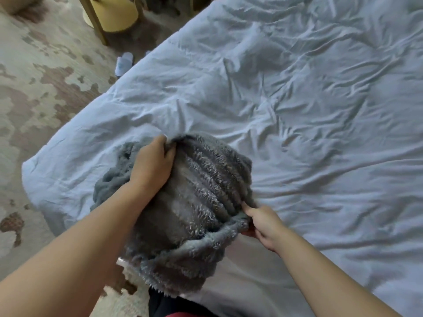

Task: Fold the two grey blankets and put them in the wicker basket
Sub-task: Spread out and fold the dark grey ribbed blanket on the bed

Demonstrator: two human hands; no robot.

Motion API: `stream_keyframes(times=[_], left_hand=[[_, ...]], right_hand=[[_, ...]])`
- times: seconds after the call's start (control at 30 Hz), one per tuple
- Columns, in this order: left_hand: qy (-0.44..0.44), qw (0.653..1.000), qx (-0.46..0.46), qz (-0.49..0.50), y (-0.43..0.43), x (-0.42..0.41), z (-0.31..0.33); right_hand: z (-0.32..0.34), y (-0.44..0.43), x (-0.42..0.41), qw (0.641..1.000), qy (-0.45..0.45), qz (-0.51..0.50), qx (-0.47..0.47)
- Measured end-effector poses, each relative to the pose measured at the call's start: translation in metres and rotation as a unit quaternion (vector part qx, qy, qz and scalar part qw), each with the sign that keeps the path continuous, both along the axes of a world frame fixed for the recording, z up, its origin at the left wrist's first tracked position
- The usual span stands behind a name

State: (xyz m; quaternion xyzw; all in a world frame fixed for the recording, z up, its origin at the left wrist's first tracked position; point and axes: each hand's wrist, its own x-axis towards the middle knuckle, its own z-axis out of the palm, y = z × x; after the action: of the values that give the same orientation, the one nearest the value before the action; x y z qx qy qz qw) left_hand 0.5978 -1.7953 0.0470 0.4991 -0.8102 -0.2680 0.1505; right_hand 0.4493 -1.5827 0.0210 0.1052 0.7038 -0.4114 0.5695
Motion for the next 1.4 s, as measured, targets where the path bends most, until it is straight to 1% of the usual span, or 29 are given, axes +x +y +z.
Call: stream_keyframes(times=[0.07,0.1,0.13,0.2,0.33,0.47,0.53,0.57,0.6,0.63,0.67,0.7,0.73,0.77,0.8,0.83,0.87,0.9,0.93,0.97,1.0,1.03,1.1,1.13,1.2,1.27,1.33,1.37,1.4], left_hand=[[0.089,0.988,0.009,0.125,-0.009,0.005,0.006],[0.111,0.975,0.025,0.189,-0.014,0.007,0.008],[0.114,0.963,0.038,0.240,-0.019,0.010,0.008],[0.078,0.953,0.058,0.287,-0.026,0.015,0.006],[0.005,0.958,0.118,0.262,-0.034,0.020,-0.003],[-0.038,0.960,0.165,0.222,-0.037,0.034,-0.010],[-0.059,0.959,0.152,0.233,-0.033,0.041,-0.006],[-0.071,0.964,0.108,0.232,-0.029,0.043,-0.001],[-0.072,0.974,0.034,0.214,-0.025,0.045,0.006],[-0.052,0.984,-0.061,0.162,-0.021,0.045,0.013],[-0.018,0.987,-0.138,0.086,-0.016,0.043,0.019],[0.010,0.985,-0.170,-0.002,-0.011,0.039,0.025],[0.021,0.988,-0.139,-0.063,-0.005,0.035,0.032],[0.010,0.994,-0.069,-0.089,0.000,0.028,0.036],[-0.021,0.995,0.007,-0.094,0.002,0.021,0.037],[-0.076,0.991,0.052,-0.098,0.004,0.015,0.038],[-0.147,0.982,0.057,-0.105,0.005,0.010,0.037],[-0.203,0.972,0.043,-0.112,0.007,0.005,0.037],[-0.234,0.965,0.024,-0.114,0.009,0.001,0.036],[-0.238,0.965,0.004,-0.110,0.011,-0.003,0.034],[-0.224,0.968,-0.011,-0.112,0.012,-0.006,0.031],[-0.204,0.971,-0.027,-0.121,0.013,-0.009,0.028],[-0.145,0.978,-0.047,-0.140,0.008,-0.011,0.025],[-0.114,0.981,-0.059,-0.147,0.002,-0.011,0.026],[-0.055,0.987,-0.082,-0.125,-0.019,-0.008,0.030],[-0.026,0.997,-0.071,-0.023,-0.049,-0.002,0.033],[-0.025,0.994,-0.001,0.105,-0.080,0.011,0.033],[-0.031,0.988,0.036,0.148,-0.090,0.018,0.032],[-0.039,0.984,0.067,0.163,-0.097,0.023,0.032]], right_hand=[[0.003,0.000,-0.001,0.997,-0.014,-0.058,-0.046],[0.006,-0.001,-0.003,0.993,-0.035,-0.090,-0.070],[0.010,-0.004,-0.004,0.987,-0.059,-0.118,-0.093],[0.020,-0.013,-0.003,0.976,-0.109,-0.148,-0.112],[0.030,-0.025,0.004,0.971,-0.147,-0.151,-0.113],[0.043,-0.035,0.005,0.940,-0.184,-0.189,-0.218],[0.046,-0.038,0.013,0.918,-0.217,-0.197,-0.266],[0.047,-0.040,0.018,0.916,-0.223,-0.186,-0.275],[0.045,-0.042,0.022,0.925,-0.209,-0.165,-0.271],[0.044,-0.045,0.026,0.940,-0.177,-0.135,-0.260],[0.043,-0.048,0.029,0.953,-0.138,-0.103,-0.250],[0.045,-0.051,0.031,0.961,-0.104,-0.075,-0.243],[0.046,-0.053,0.033,0.965,-0.078,-0.052,-0.243],[0.048,-0.054,0.035,0.967,-0.057,-0.032,-0.247],[0.048,-0.056,0.038,0.969,-0.031,-0.011,-0.247],[0.049,-0.056,0.041,0.971,0.008,0.007,-0.238],[0.046,-0.056,0.044,0.975,0.079,0.032,-0.205],[0.040,-0.057,0.046,0.973,0.167,0.063,-0.146],[0.033,-0.057,0.049,0.959,0.257,0.095,-0.067],[0.027,-0.057,0.053,0.942,0.317,0.106,0.010],[0.022,-0.056,0.057,0.938,0.327,0.098,0.055],[0.017,-0.055,0.059,0.946,0.304,0.087,0.067],[0.008,-0.053,0.061,0.959,0.268,0.070,0.054],[0.004,-0.050,0.060,0.956,0.276,0.079,0.052],[-0.002,-0.039,0.056,0.938,0.313,0.128,0.072],[-0.007,-0.025,0.053,0.925,0.313,0.176,0.120],[-0.012,-0.017,0.050,0.913,0.302,0.221,0.164],[-0.012,-0.018,0.048,0.906,0.296,0.246,0.177],[-0.011,-0.022,0.048,0.900,0.294,0.267,0.180]])
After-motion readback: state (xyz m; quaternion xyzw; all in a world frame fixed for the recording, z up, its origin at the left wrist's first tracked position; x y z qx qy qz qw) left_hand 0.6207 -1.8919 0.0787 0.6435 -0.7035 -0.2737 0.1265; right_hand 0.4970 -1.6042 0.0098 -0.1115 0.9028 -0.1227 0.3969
